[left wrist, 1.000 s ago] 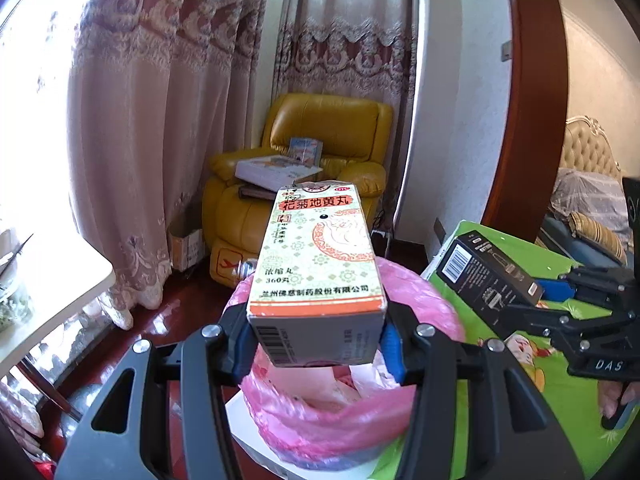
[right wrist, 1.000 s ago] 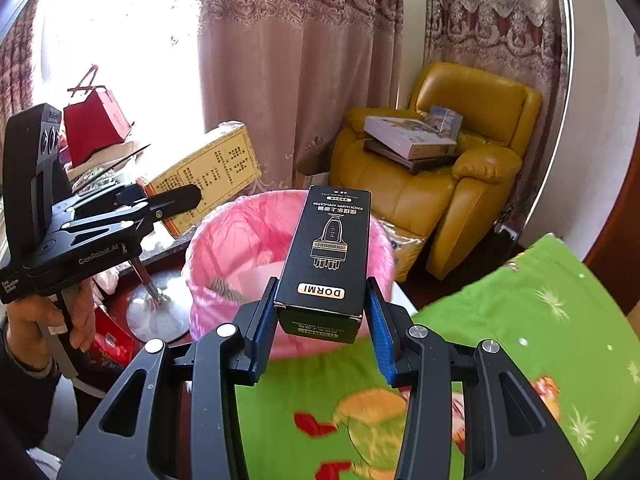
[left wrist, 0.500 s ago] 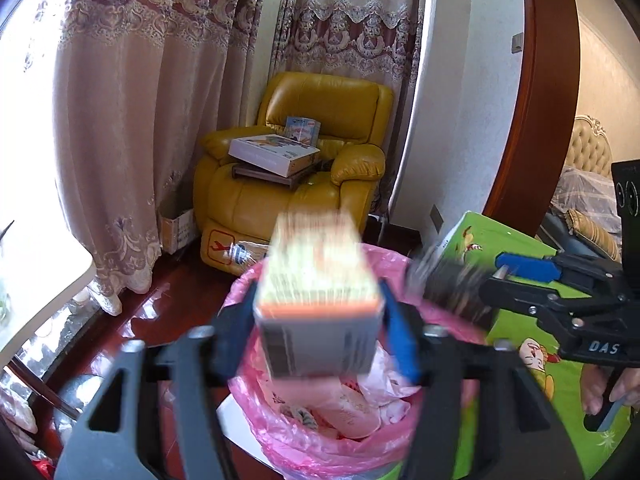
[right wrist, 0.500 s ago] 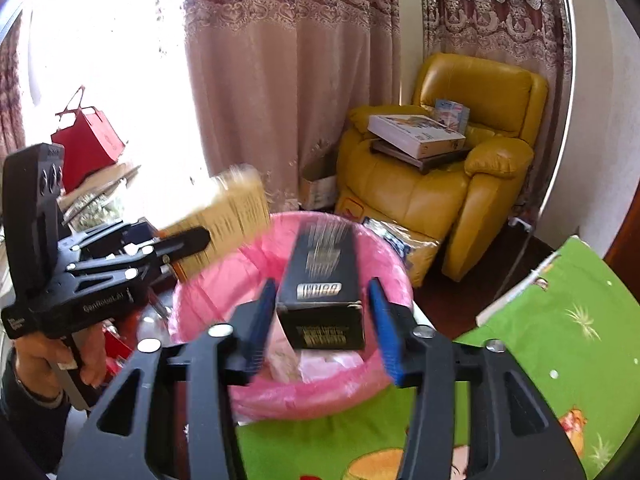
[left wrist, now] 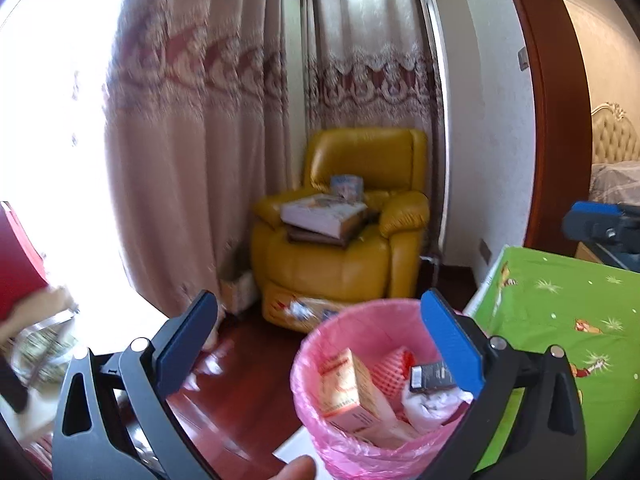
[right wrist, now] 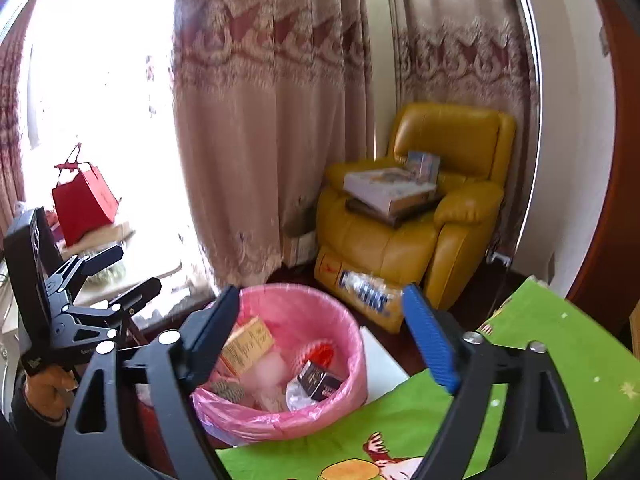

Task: Collect trash

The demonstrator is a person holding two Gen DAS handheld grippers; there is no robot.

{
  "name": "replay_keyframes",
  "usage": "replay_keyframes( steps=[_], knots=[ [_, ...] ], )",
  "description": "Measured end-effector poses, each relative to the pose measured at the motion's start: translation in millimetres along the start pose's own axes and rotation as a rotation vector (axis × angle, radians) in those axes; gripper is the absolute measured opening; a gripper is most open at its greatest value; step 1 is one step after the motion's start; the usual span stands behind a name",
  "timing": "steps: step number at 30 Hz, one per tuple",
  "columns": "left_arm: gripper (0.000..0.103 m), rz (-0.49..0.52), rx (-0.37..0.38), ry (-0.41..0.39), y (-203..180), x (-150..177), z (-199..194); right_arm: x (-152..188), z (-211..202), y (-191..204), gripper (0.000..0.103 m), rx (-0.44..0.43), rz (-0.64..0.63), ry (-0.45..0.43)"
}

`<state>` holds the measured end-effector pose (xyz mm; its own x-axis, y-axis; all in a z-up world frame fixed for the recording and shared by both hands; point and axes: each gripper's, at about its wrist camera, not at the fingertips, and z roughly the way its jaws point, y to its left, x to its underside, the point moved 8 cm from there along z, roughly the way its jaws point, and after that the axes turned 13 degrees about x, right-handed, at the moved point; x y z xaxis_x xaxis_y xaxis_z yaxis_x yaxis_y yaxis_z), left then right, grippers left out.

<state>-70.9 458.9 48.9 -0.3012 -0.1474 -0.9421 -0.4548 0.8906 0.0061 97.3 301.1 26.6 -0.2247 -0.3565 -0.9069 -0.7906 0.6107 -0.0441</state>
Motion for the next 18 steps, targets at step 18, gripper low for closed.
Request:
replay_keyframes(
  steps=[18],
  knots=[
    [0.099, 0.031, 0.009, 0.067, -74, 50, -68, 104, -70, -15, 0.085, 0.099, -0.013, 0.034]
  ],
)
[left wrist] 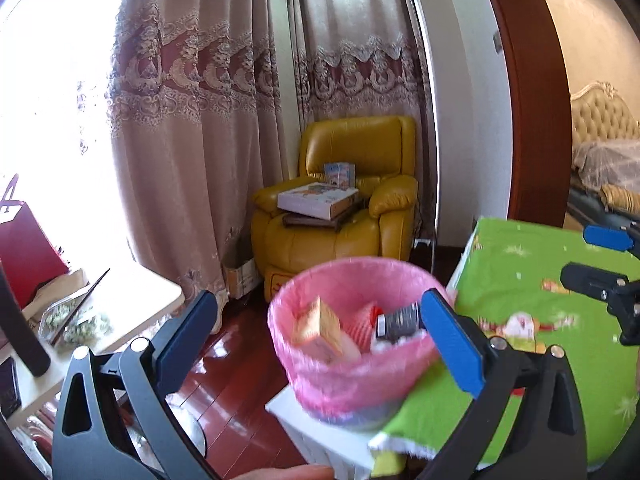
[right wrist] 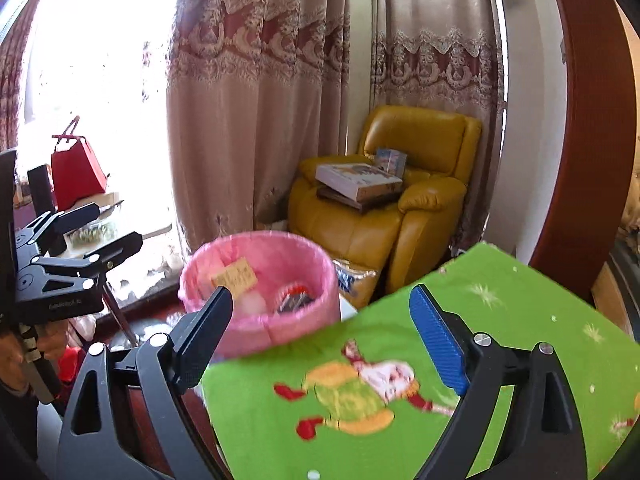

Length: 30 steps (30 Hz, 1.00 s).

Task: Collect trash

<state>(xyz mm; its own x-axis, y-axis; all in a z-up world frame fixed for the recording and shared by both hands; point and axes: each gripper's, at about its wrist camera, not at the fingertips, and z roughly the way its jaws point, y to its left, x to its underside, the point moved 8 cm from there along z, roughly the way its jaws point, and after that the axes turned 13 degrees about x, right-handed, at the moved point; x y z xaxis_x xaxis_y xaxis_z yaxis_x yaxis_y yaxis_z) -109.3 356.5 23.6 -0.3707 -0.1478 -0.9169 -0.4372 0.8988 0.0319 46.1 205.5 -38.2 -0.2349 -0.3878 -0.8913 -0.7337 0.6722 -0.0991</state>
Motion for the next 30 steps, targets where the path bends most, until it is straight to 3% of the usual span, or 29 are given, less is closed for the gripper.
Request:
replay_keyframes(
  steps=[5, 11, 30],
  knots=[
    [0.099, -0.025, 0.055, 0.032, -14, 31, -7, 22, -4, -1, 0.085, -0.017, 0.012, 0.018],
    [0.099, -0.06, 0.121, 0.062, -25, 52, -14, 44, -1, 2, 0.085, 0.023, 0.001, 0.039],
    [0.099, -0.107, 0.124, 0.053, -11, 56, -16, 50, -6, 19, 0.085, 0.029, -0.035, 0.01]
  ],
)
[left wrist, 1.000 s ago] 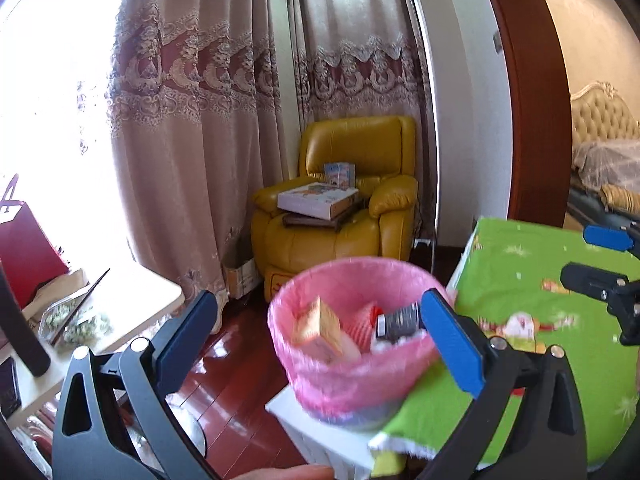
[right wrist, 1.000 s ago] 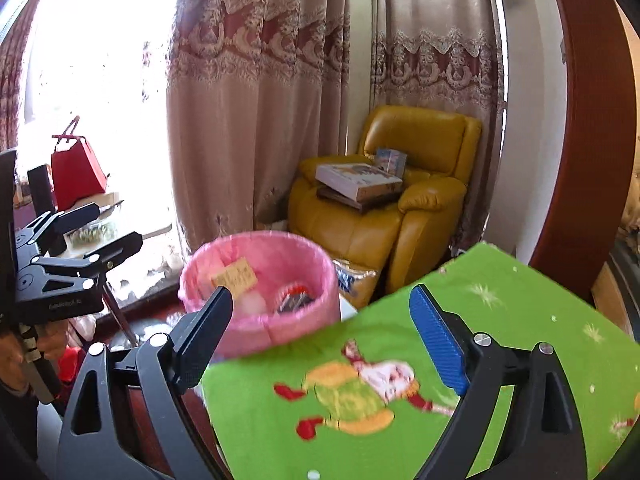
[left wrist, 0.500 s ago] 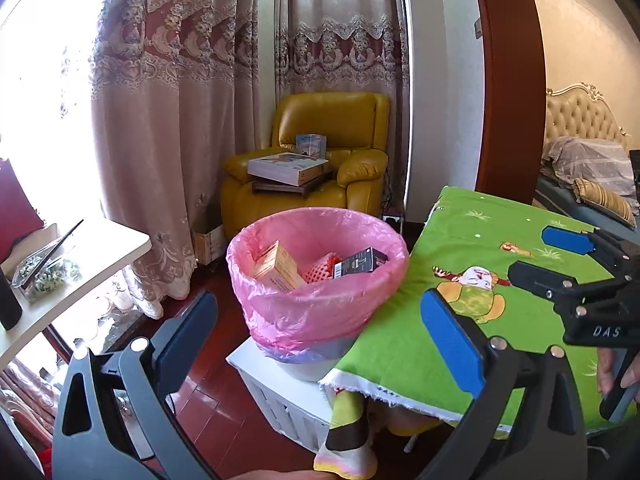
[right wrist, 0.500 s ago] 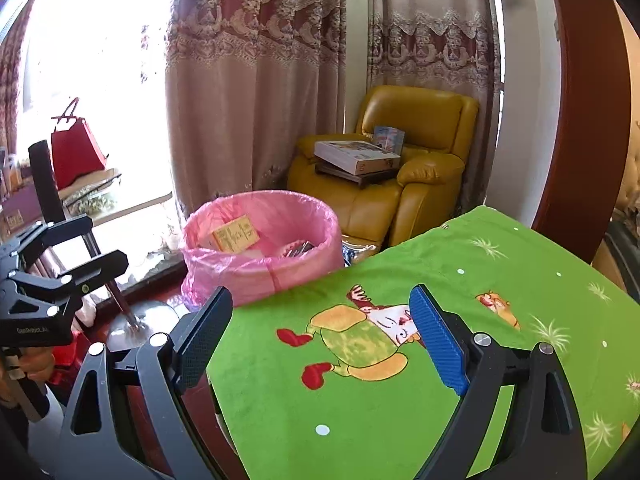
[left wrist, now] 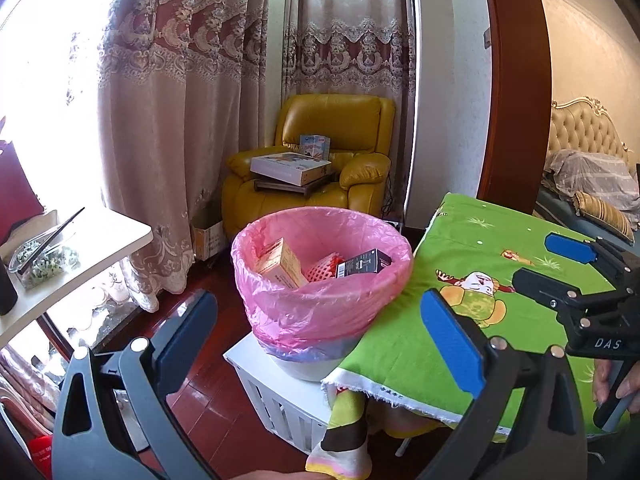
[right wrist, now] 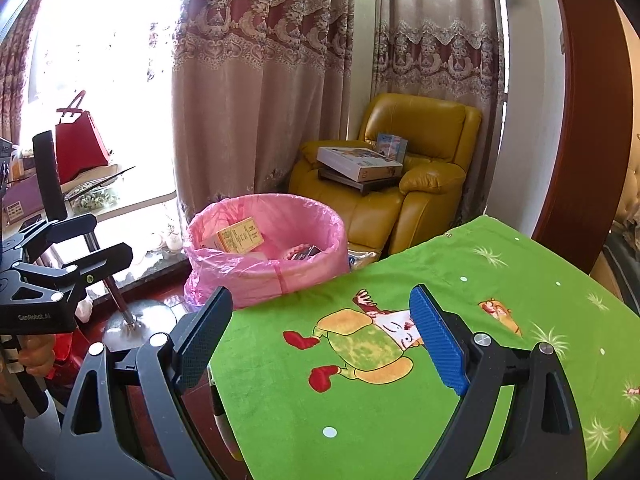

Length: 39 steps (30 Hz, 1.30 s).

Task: Collect trash

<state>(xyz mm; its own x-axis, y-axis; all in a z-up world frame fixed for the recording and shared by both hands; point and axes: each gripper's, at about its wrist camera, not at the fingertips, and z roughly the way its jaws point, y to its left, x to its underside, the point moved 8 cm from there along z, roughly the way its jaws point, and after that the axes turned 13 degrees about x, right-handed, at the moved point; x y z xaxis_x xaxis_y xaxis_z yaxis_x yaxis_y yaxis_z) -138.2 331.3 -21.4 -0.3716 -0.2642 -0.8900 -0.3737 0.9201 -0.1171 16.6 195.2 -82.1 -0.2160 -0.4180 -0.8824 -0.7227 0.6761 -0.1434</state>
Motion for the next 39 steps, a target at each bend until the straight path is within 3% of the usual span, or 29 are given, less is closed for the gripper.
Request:
replay_keyframes(
  steps=[39],
  knots=[
    [0.099, -0.001, -0.011, 0.004, 4, 4, 0, 0, -1, 9, 0.085, -0.034, -0.016, 0.004]
  ],
)
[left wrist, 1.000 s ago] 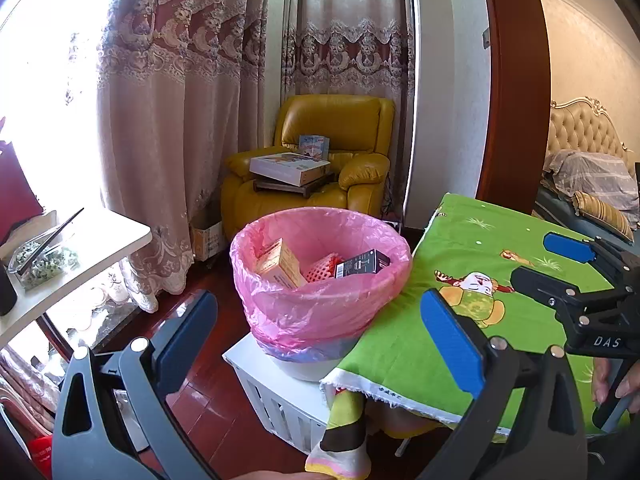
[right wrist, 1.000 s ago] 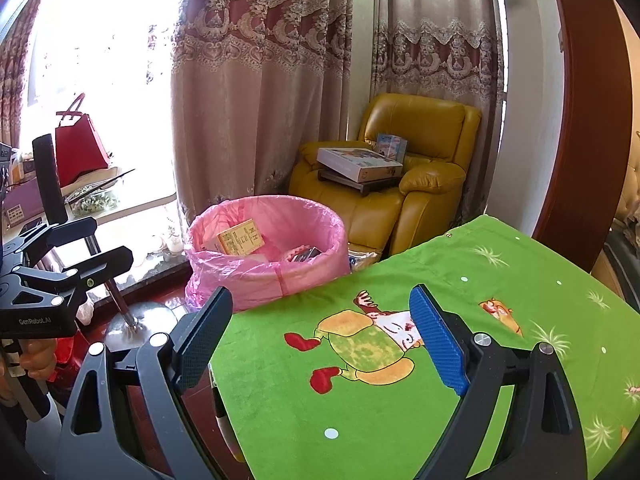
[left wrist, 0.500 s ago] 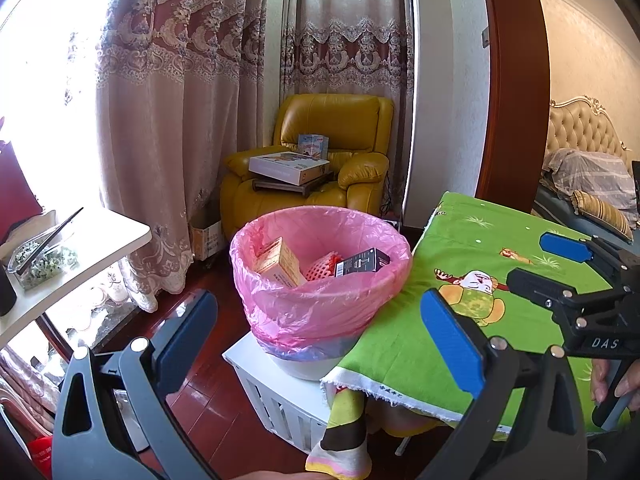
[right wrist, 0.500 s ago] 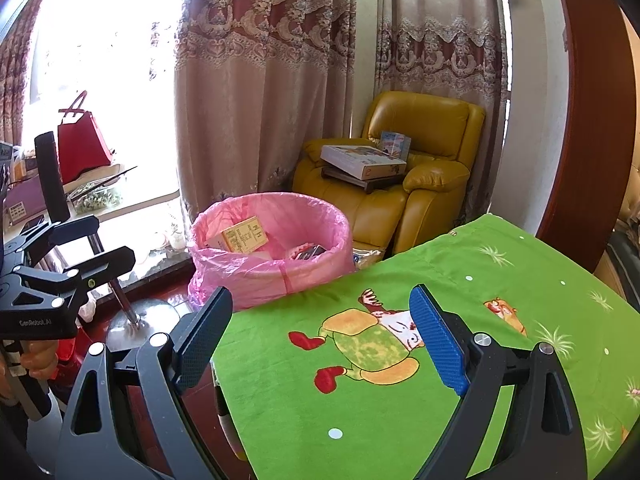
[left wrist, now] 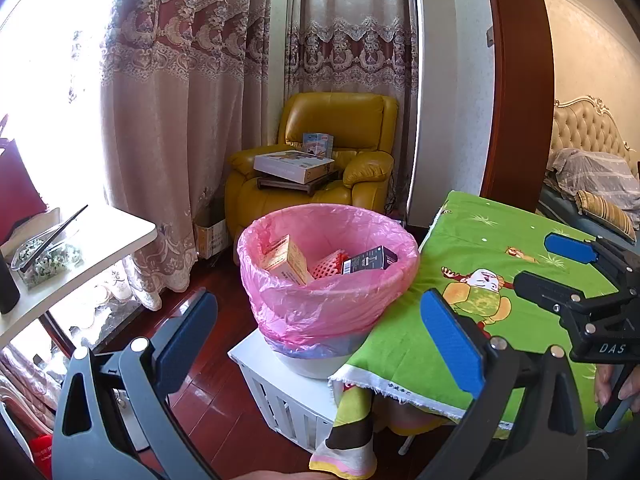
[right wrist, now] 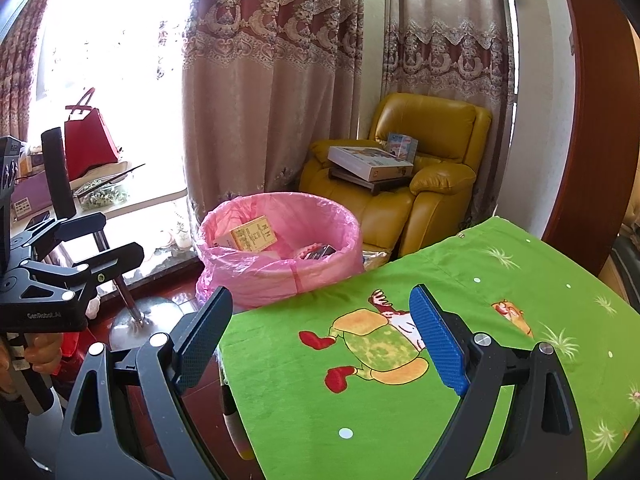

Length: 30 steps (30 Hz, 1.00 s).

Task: Collect trash

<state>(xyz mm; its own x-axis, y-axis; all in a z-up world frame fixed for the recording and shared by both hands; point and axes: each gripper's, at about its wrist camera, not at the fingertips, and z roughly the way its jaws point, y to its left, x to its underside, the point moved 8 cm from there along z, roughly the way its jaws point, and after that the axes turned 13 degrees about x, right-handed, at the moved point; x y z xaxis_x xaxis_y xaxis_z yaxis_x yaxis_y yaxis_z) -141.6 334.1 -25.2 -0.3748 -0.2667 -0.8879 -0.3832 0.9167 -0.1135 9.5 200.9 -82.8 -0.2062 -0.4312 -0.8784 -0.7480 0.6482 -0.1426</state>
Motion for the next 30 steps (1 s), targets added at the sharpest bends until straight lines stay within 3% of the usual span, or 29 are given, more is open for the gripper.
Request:
replay_keyframes(
  steps=[30],
  knots=[
    [0.099, -0.001, 0.003, 0.006, 0.9, 1.8, 0.2, 0.1, -0.7, 2.4, 0.085, -0.01, 0.005, 0.005]
  ],
)
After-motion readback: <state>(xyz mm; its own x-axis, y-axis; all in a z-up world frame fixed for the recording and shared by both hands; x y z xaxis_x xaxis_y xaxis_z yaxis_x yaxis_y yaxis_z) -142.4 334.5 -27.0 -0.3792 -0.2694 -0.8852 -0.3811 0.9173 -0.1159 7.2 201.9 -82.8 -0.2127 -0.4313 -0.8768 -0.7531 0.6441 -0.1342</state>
